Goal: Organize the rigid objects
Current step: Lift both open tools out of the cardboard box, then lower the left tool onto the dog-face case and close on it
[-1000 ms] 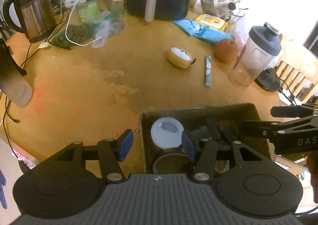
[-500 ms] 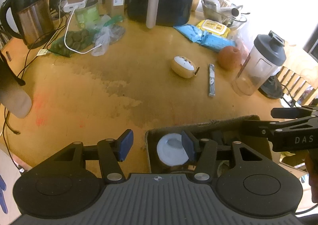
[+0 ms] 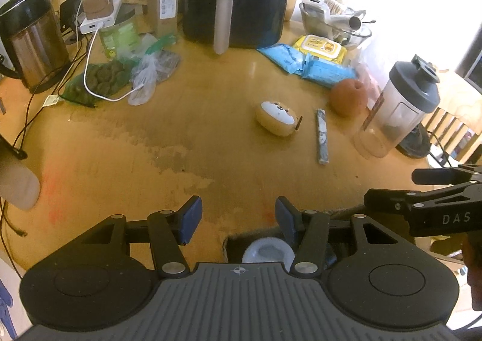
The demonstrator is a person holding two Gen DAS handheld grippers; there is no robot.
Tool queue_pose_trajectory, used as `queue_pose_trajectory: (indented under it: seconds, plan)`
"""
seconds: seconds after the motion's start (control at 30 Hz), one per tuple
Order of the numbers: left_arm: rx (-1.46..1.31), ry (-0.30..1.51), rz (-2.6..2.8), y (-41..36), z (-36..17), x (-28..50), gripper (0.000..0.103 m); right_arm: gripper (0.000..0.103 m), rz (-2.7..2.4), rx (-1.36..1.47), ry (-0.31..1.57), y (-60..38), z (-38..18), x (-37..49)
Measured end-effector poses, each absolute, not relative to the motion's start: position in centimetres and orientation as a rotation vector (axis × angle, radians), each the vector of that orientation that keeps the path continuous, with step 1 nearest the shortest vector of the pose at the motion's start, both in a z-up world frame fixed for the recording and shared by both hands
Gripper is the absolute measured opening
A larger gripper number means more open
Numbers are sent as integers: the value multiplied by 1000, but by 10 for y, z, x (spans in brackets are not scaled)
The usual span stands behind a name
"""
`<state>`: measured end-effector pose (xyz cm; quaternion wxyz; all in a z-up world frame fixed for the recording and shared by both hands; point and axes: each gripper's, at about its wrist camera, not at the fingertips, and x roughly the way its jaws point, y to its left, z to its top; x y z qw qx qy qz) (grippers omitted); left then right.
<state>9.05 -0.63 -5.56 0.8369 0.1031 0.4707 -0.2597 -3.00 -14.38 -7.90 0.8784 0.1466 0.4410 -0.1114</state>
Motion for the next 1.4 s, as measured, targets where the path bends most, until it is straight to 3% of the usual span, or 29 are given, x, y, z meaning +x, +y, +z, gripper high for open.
queue_pose_trajectory:
  seconds: [0.67, 0.77, 1.4]
  plan:
    - [250, 998, -606, -32, -70, 135, 55, 103, -296, 308, 951, -156, -87, -6]
    - [260, 987, -625, -40, -74, 141, 70, 103, -309, 312, 951, -159, -88, -6]
    - [376, 973, -763, -93, -119, 183, 70, 103, -429, 367, 937, -182, -87, -25]
